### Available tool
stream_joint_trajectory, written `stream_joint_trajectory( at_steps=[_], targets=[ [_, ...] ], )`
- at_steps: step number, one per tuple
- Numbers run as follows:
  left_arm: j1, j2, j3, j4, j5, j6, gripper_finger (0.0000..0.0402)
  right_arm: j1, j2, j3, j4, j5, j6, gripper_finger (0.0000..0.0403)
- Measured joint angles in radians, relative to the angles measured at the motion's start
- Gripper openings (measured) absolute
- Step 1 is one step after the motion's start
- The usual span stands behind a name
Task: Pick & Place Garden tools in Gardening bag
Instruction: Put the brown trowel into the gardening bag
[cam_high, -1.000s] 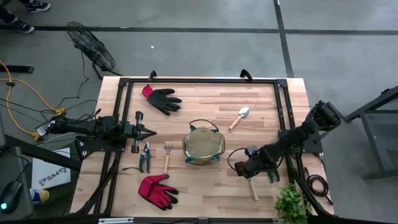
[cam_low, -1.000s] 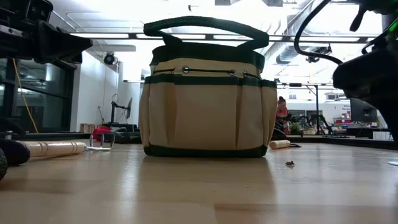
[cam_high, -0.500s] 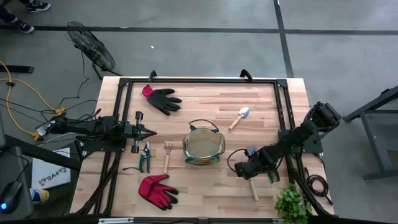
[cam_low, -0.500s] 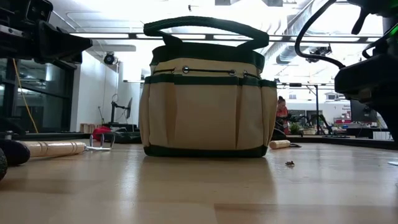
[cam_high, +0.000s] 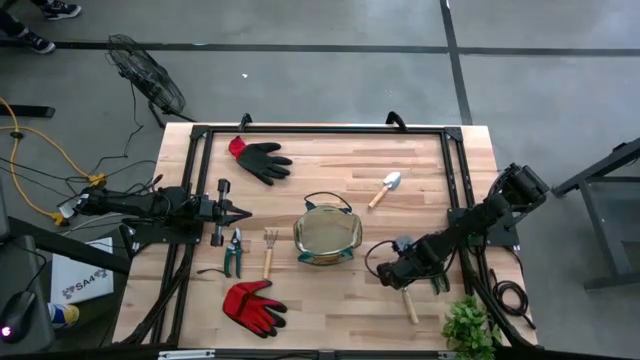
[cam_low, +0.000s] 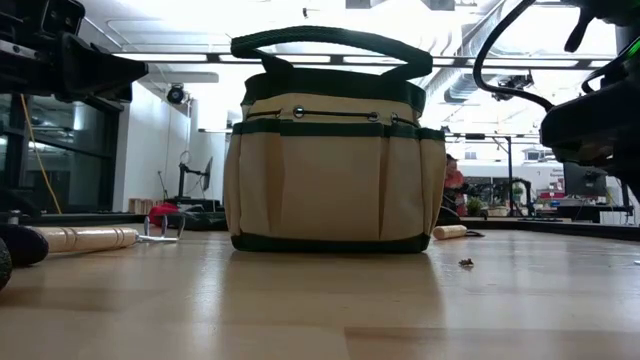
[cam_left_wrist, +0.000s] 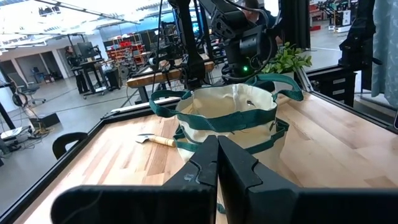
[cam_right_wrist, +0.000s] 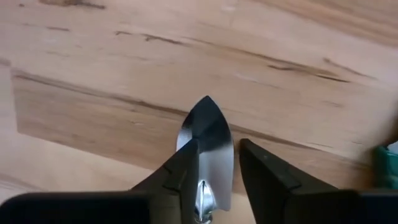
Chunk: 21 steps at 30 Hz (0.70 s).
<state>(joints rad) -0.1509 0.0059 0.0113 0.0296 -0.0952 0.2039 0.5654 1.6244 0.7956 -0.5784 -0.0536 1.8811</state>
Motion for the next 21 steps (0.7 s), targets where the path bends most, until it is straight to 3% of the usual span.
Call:
stream_joint_trajectory(
  at_steps=[11, 21],
  targets=[
    [0.0, 0.0, 0.0, 0.0, 0.0, 0.0, 0.0, 0.0, 0.001, 0.0, 0.026, -0.002, 0.006, 0.0078],
    [0.0, 0.0, 0.0, 0.0, -0.001, 0.0, 0.0, 0.0, 0.002, 0.002, 0.082, 0.003, 0.026, 0.0025]
  ],
)
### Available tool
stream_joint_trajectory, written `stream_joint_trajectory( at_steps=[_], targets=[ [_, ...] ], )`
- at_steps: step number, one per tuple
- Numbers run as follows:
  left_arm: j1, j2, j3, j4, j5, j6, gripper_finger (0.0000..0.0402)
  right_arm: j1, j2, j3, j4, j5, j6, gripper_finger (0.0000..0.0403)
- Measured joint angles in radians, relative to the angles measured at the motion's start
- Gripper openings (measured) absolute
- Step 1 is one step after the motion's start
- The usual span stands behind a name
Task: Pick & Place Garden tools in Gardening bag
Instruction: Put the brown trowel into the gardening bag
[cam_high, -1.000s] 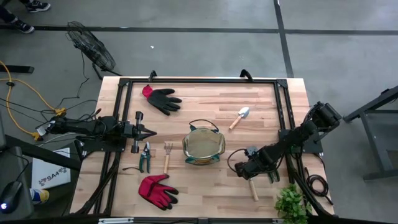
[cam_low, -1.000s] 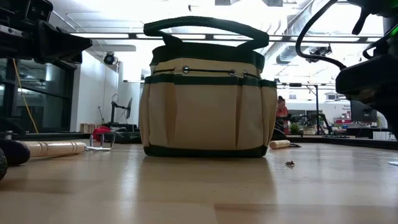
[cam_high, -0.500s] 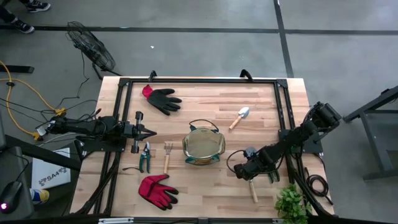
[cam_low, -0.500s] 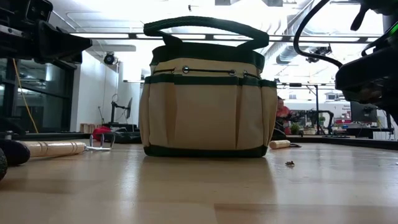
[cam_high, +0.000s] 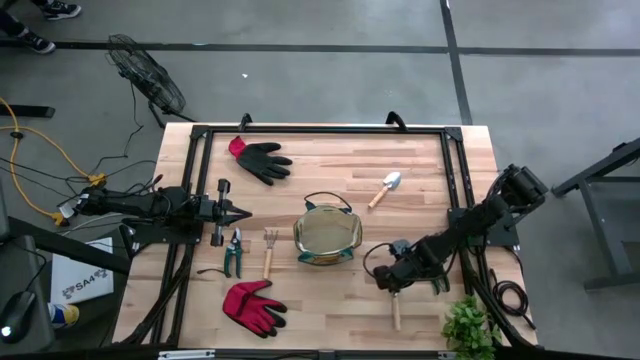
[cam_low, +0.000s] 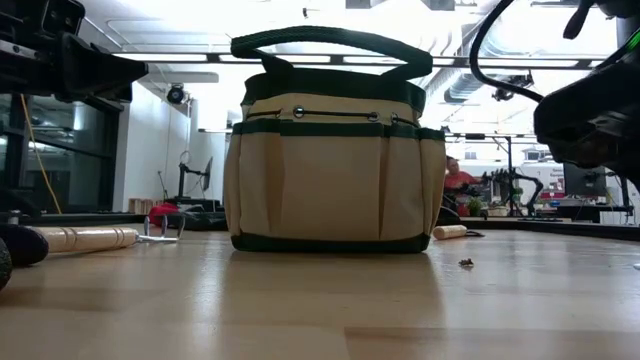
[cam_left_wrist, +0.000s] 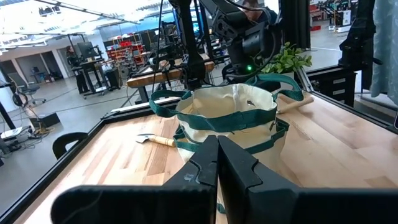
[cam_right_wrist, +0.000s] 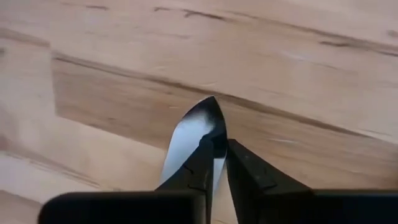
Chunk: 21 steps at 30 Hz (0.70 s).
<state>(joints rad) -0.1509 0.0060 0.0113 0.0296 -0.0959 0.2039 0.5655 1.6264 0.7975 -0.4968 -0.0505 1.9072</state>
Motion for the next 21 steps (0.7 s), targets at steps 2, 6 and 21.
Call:
stream_joint_trajectory(
  at_steps=[2, 6, 21],
  targets=[
    [0.0, 0.0, 0.0, 0.0, 0.0, 0.0, 0.0, 0.0, 0.001, 0.0, 0.023, 0.017, 0.0, 0.0016],
    [0.0, 0.0, 0.0, 0.0, 0.0, 0.0, 0.0, -0.001, 0.002, 0.0, 0.065, 0.072, 0.0, 0.0006],
    [0.0, 0.0, 0.0, 0.0, -0.004, 0.0, 0.0, 0.0, 0.002, -0.002, 0.168, 0.169, -0.041, 0.0004]
  ],
)
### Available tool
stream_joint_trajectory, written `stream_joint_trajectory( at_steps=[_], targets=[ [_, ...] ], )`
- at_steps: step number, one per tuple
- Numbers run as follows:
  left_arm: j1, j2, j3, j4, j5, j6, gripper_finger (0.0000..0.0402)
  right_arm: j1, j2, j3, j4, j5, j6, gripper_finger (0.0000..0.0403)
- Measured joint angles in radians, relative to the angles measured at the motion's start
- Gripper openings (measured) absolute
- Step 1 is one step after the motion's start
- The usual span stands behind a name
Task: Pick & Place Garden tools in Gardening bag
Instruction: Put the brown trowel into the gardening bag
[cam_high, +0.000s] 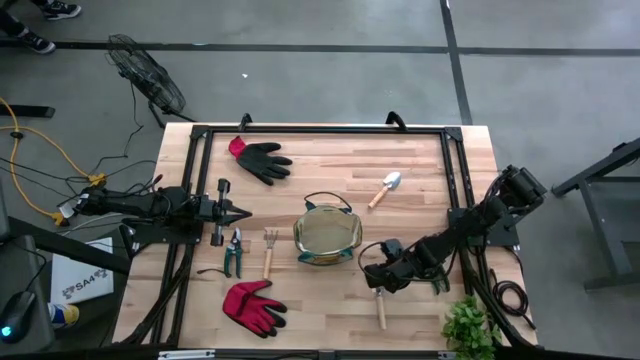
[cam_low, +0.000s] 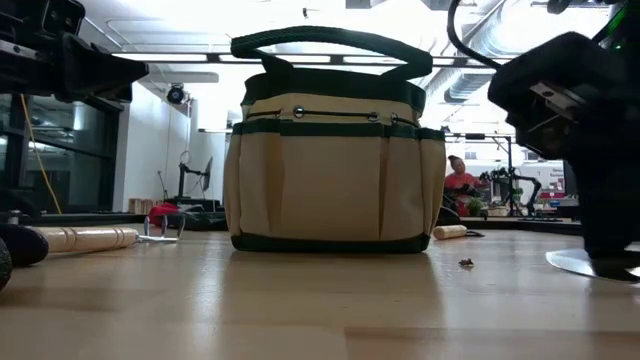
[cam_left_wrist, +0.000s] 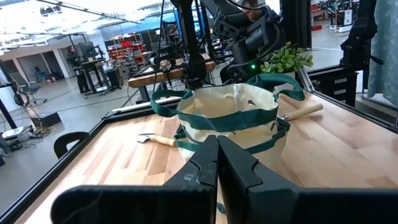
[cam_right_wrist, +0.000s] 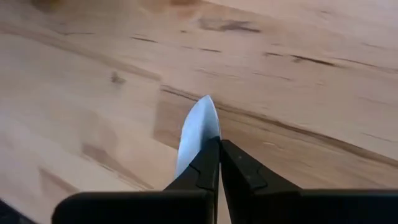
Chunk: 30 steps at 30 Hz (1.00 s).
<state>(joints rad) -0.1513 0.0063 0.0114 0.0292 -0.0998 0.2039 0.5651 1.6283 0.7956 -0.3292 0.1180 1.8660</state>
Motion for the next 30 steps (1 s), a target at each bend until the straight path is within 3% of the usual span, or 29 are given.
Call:
stream_joint_trajectory(
  at_steps=[14, 30],
  targets=[
    [0.0, 0.0, 0.0, 0.0, 0.001, 0.0, 0.0, 0.005, -0.056, 0.0, 0.017, 0.086, -0.038, 0.0003],
    [0.0, 0.0, 0.0, 0.0, 0.005, 0.0, 0.0, 0.017, -0.164, 0.0, -0.128, 0.124, -0.031, 0.0004]
  ],
)
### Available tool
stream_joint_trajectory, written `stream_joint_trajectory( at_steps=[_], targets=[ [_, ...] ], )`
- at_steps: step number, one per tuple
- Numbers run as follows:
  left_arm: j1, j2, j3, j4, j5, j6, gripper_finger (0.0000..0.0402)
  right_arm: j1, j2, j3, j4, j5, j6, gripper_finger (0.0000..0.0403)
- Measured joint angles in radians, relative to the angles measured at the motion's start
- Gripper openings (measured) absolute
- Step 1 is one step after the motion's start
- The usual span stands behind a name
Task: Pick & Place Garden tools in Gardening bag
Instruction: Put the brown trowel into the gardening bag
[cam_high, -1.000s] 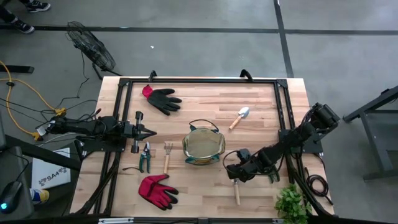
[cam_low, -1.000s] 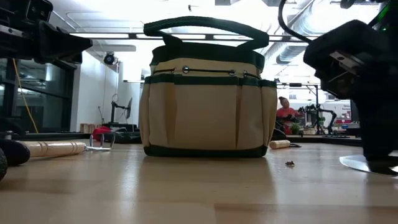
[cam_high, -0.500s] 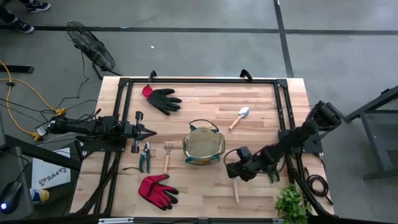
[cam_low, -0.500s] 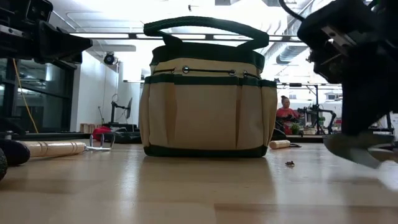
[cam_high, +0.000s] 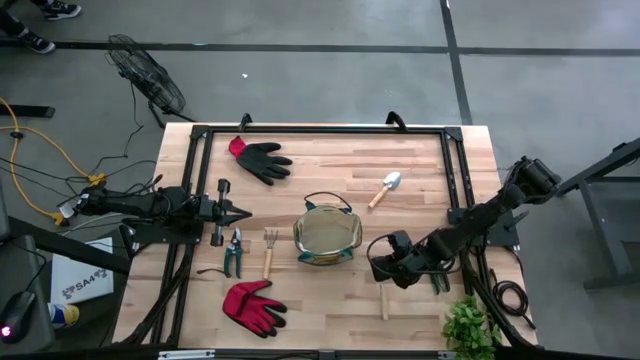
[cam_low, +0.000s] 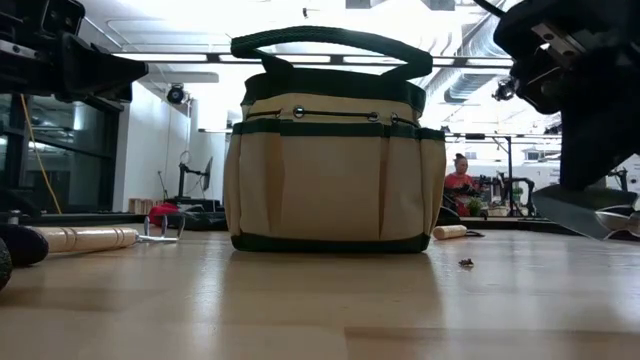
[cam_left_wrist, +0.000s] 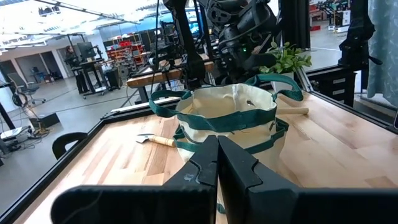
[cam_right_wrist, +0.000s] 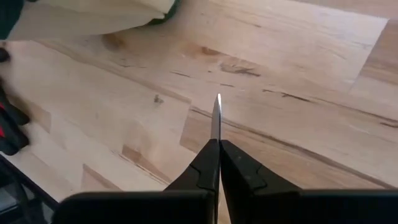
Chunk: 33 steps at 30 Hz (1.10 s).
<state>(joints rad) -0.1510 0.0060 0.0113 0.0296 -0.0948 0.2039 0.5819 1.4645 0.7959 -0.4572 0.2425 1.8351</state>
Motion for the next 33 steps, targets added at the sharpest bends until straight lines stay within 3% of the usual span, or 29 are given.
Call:
stream_joint_trajectory(
  at_steps=[21, 33],
  targets=[
    [0.0, 0.0, 0.0, 0.0, -0.001, 0.0, 0.0, -0.001, -0.178, 0.002, -0.083, 0.198, -0.057, 0.0004],
    [0.0, 0.0, 0.0, 0.0, -0.002, 0.0, 0.0, -0.002, -0.261, 0.002, -0.143, 0.248, -0.146, 0.0004]
  ],
)
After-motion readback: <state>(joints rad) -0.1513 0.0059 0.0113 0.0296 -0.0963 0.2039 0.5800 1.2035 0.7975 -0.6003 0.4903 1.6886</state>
